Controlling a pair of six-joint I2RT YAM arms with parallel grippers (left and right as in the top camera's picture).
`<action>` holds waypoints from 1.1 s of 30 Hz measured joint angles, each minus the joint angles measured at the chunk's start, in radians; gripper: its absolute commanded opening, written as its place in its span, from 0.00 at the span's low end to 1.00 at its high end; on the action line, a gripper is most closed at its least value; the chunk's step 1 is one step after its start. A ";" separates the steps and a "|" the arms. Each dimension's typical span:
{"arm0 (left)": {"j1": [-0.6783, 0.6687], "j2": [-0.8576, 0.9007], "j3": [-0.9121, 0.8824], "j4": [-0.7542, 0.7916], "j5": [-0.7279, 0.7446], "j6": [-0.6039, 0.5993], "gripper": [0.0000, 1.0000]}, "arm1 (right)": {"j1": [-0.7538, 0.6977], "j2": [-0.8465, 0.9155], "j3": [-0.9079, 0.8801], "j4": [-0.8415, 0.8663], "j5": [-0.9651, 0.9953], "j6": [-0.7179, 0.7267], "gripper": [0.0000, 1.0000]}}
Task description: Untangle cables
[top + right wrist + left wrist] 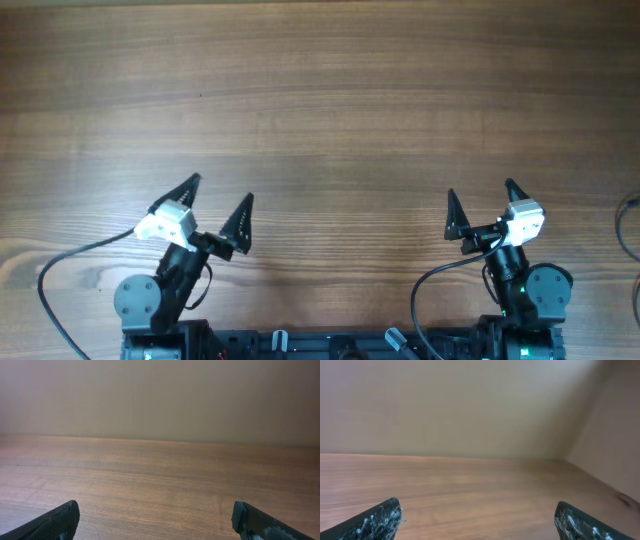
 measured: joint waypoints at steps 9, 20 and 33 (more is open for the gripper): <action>-0.001 -0.095 -0.072 0.024 -0.306 0.000 1.00 | 0.000 0.000 0.000 0.000 0.000 0.000 1.00; -0.013 -0.127 -0.148 -0.123 -0.364 -0.008 1.00 | 0.000 0.000 0.000 0.000 0.000 0.000 1.00; -0.013 -0.127 -0.148 -0.124 -0.370 -0.008 1.00 | 0.000 0.000 0.000 0.000 0.000 0.000 1.00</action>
